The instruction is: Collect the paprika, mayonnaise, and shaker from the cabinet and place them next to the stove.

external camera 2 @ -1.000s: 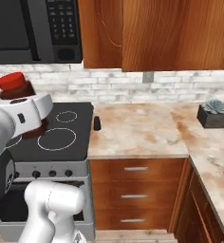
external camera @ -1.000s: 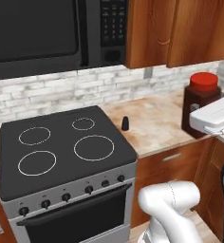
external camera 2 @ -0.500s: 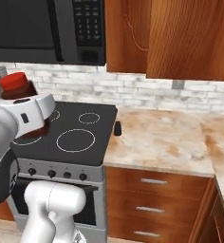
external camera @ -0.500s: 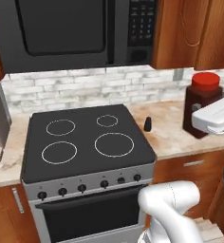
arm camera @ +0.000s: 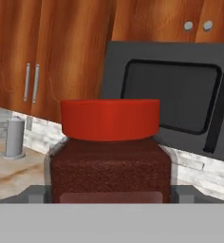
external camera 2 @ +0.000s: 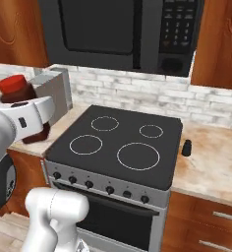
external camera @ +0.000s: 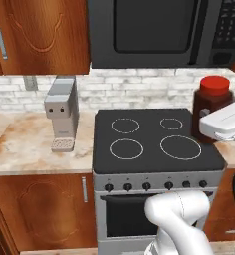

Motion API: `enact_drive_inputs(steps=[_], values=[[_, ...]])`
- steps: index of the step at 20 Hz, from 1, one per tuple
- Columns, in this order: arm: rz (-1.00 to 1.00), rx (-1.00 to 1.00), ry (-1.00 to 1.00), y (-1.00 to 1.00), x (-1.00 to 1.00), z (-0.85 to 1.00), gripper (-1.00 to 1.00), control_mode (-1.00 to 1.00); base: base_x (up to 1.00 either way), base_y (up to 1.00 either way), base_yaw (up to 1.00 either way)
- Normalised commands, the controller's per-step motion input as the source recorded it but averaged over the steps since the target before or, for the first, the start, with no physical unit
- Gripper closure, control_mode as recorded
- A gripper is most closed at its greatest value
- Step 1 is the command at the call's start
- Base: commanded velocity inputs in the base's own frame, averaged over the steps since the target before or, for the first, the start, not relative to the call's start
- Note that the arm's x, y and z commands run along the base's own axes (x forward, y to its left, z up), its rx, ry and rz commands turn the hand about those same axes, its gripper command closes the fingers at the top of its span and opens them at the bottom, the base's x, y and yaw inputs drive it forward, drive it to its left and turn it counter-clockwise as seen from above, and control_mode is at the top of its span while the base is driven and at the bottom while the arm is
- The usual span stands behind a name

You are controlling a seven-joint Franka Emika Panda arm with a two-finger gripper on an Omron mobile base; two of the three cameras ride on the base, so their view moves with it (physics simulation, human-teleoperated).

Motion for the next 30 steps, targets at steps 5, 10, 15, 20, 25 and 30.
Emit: enact_drive_inputs(steps=[5, 10, 15, 20, 25, 30], values=[[0.00, 0.00, 0.00, 0.00, 0.00, 0.00, 1.00, 1.00, 0.73, 0.31, 0.39], [0.22, 0.02, 0.04, 0.00, 0.80, -0.34, 1.00, -1.00, 0.20, 0.00, 0.06], [0.34, 0.00, 0.03, 0.09, 0.94, -0.76, 1.00, -1.00, 0.00, 0.00, 0.00], [0.31, 0.00, 0.05, 0.35, 0.86, -0.69, 1.00, -1.00, 0.00, 0.00, 0.00], [0.27, 0.00, 0.07, 0.08, 0.53, -0.56, 1.00, -1.00, 0.00, 0.00, 0.00], [0.20, 0.03, 0.06, 0.00, 0.62, -0.34, 1.00, -1.00, 0.00, 0.00, 0.00]])
